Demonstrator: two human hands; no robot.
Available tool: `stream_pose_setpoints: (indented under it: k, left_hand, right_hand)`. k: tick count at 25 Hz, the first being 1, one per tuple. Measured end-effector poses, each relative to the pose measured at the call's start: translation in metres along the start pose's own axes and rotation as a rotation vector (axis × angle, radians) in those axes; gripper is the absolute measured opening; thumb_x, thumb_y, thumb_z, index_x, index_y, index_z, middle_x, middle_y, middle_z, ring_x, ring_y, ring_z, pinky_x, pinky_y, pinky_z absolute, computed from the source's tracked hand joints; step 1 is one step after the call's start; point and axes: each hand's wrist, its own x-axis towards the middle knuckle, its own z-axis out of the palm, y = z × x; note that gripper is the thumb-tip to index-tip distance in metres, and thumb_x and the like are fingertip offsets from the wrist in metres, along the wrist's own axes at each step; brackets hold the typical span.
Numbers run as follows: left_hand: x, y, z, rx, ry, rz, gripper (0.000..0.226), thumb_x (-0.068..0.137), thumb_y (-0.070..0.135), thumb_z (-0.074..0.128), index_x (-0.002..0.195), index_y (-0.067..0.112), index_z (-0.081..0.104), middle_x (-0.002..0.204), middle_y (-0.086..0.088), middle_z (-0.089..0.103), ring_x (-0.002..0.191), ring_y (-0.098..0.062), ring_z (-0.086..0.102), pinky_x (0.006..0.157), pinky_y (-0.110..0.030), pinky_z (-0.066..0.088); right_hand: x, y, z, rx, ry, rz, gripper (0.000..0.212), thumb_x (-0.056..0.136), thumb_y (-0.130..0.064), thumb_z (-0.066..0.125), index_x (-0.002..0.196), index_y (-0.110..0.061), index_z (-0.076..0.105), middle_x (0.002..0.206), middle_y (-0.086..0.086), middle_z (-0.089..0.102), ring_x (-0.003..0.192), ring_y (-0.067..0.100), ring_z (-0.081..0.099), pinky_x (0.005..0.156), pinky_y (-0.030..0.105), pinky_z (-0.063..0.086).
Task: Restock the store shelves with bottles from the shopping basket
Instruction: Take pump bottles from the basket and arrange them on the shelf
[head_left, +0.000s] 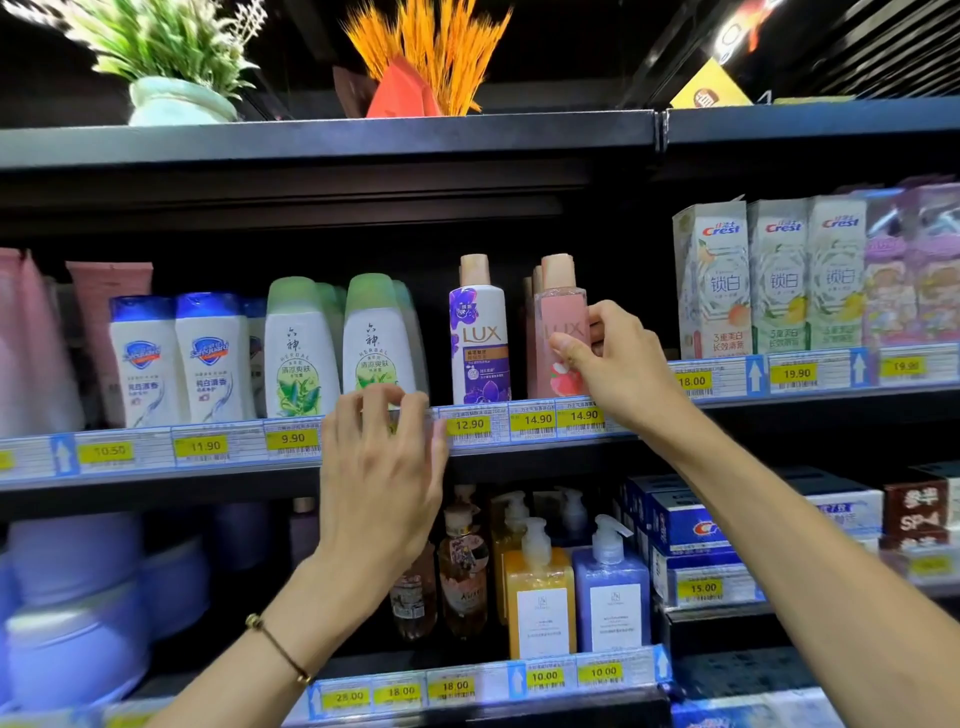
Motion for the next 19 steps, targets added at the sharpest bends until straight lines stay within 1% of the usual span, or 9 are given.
stream_pose_setpoints:
  k: [2, 4, 9, 11, 12, 14, 15, 17, 19]
  left_hand:
    - [-0.009, -0.010, 0.003, -0.020, 0.040, 0.059, 0.028, 0.102, 0.027, 0.051, 0.117, 0.008, 0.064, 0.114, -0.015, 0.057, 0.103, -0.036, 0.050, 0.084, -0.045, 0.043]
    - [-0.012, -0.015, 0.007, -0.041, 0.064, 0.087, 0.028, 0.102, 0.024, 0.055, 0.121, 0.007, 0.065, 0.115, -0.017, 0.058, 0.103, -0.037, 0.052, 0.084, -0.046, 0.045]
    - [-0.012, -0.015, 0.010, -0.031, 0.080, 0.086, 0.029, 0.103, 0.023, 0.053, 0.124, 0.006, 0.065, 0.114, -0.018, 0.060, 0.102, -0.038, 0.053, 0.083, -0.048, 0.047]
    - [-0.012, -0.016, 0.010, -0.017, 0.067, 0.091, 0.031, 0.103, 0.023, 0.052, 0.126, 0.006, 0.064, 0.115, -0.018, 0.061, 0.103, -0.039, 0.053, 0.085, -0.049, 0.047]
    - [-0.012, -0.016, 0.010, -0.009, 0.049, 0.094, 0.032, 0.103, 0.023, 0.052, 0.128, 0.006, 0.063, 0.115, -0.018, 0.060, 0.104, -0.039, 0.054, 0.086, -0.049, 0.047]
    - [-0.011, -0.018, 0.006, -0.003, 0.003, 0.137, 0.035, 0.103, 0.024, 0.050, 0.131, 0.005, 0.061, 0.117, -0.018, 0.060, 0.106, -0.038, 0.055, 0.090, -0.048, 0.047]
    - [-0.010, -0.021, 0.001, -0.008, -0.024, 0.184, 0.038, 0.103, 0.024, 0.050, 0.134, 0.005, 0.060, 0.119, -0.017, 0.060, 0.107, -0.038, 0.056, 0.092, -0.048, 0.047]
    - [-0.007, -0.035, -0.015, -0.022, -0.075, 0.286, 0.042, 0.101, 0.024, 0.052, 0.138, 0.003, 0.057, 0.124, -0.017, 0.060, 0.110, -0.037, 0.056, 0.097, -0.049, 0.046]
    - [-0.014, -0.056, -0.034, -0.011, -0.076, 0.298, 0.043, 0.099, 0.021, 0.056, 0.138, 0.002, 0.058, 0.130, -0.018, 0.059, 0.118, -0.038, 0.055, 0.103, -0.051, 0.044]
  right_hand:
    - [0.001, 0.001, 0.001, -0.077, -0.008, -0.006, 0.031, 0.099, -0.036, 0.061, 0.119, -0.013, 0.057, 0.111, 0.003, 0.064, 0.096, 0.015, 0.060, 0.066, 0.020, 0.040]
    - [0.002, 0.001, 0.003, -0.159, -0.013, -0.012, 0.033, 0.099, -0.037, 0.059, 0.120, -0.011, 0.057, 0.114, 0.006, 0.061, 0.099, 0.019, 0.057, 0.074, 0.027, 0.039]
    - [0.001, 0.000, 0.004, -0.238, -0.040, 0.004, 0.034, 0.100, -0.041, 0.055, 0.114, -0.011, 0.059, 0.111, 0.010, 0.060, 0.095, 0.022, 0.055, 0.075, 0.029, 0.036]
    - [-0.002, -0.001, 0.004, -0.248, -0.042, 0.009, 0.038, 0.100, -0.044, 0.054, 0.116, -0.010, 0.057, 0.116, 0.011, 0.057, 0.103, 0.027, 0.053, 0.079, 0.032, 0.037]
    - [-0.006, -0.002, 0.004, -0.266, -0.021, -0.009, 0.042, 0.100, -0.045, 0.053, 0.123, -0.010, 0.054, 0.122, 0.012, 0.053, 0.111, 0.029, 0.050, 0.085, 0.034, 0.038]
    - [-0.019, -0.009, 0.005, -0.324, 0.109, -0.130, 0.054, 0.100, -0.042, 0.051, 0.143, -0.009, 0.042, 0.134, 0.012, 0.045, 0.124, 0.030, 0.040, 0.097, 0.037, 0.038]
    - [-0.027, -0.016, 0.006, -0.345, 0.196, -0.223, 0.058, 0.100, -0.039, 0.050, 0.147, -0.008, 0.038, 0.136, 0.012, 0.044, 0.125, 0.029, 0.039, 0.101, 0.038, 0.038]
    - [-0.044, -0.034, 0.015, -0.328, 0.300, -0.386, 0.054, 0.097, -0.035, 0.052, 0.143, -0.008, 0.044, 0.134, 0.013, 0.047, 0.122, 0.029, 0.040, 0.100, 0.037, 0.040]
    - [-0.062, -0.052, 0.036, -0.257, 0.266, -0.487, 0.048, 0.095, -0.029, 0.054, 0.138, -0.007, 0.051, 0.132, 0.014, 0.050, 0.121, 0.031, 0.043, 0.101, 0.039, 0.042]
